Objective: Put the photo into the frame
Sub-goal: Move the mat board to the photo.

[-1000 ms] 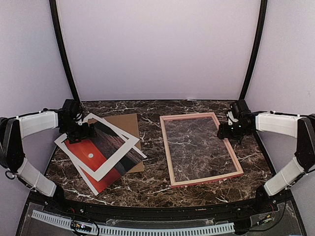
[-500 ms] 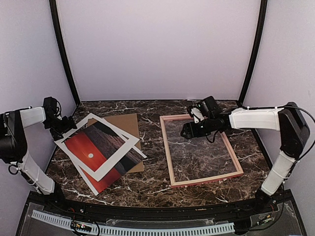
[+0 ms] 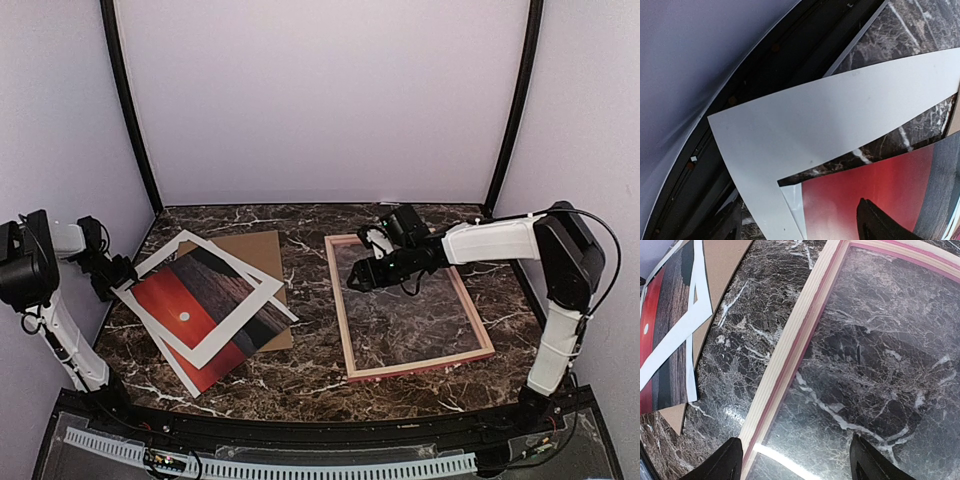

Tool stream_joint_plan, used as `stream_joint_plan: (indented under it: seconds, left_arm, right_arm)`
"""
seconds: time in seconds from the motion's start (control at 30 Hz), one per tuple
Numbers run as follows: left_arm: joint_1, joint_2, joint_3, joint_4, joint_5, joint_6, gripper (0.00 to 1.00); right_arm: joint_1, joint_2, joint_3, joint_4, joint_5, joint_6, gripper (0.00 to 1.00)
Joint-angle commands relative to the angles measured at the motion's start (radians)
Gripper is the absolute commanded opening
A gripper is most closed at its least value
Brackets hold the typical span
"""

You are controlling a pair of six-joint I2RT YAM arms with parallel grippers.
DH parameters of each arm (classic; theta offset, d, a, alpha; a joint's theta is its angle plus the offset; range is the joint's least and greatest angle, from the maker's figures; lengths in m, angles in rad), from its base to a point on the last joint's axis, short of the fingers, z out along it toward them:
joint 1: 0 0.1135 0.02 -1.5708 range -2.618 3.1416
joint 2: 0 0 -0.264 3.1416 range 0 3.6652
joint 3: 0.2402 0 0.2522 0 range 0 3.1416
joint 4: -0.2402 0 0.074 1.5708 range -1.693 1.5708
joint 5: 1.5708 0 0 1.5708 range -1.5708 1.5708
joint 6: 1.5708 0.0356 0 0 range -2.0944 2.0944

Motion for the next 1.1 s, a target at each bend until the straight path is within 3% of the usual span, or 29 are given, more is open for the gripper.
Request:
stream_joint_plan:
  seconds: [0.0,0.4,0.73,1.07]
  left_arm:
    - [0.008,0.016,0.028,-0.026,-0.009,0.013,0.81]
    - [0.036,0.052,0.055,-0.03,-0.081,0.038,0.85]
    - [0.048,0.136,0.132,-0.024,-0.045,0.067,0.86]
    - [0.048,0.1,0.103,0.075,0.091,0.073,0.73]
  right_arm:
    - [0.005,0.029,0.037,0.026,-0.008,-0.029,0.74]
    - [0.004,0.064,0.06,0.019,-0.015,-0.026,0.75]
    - [0.005,0.055,0.047,0.013,0.005,-0.019,0.75]
    - [0.005,0.039,0.02,0.016,0.01,-0.004,0.75]
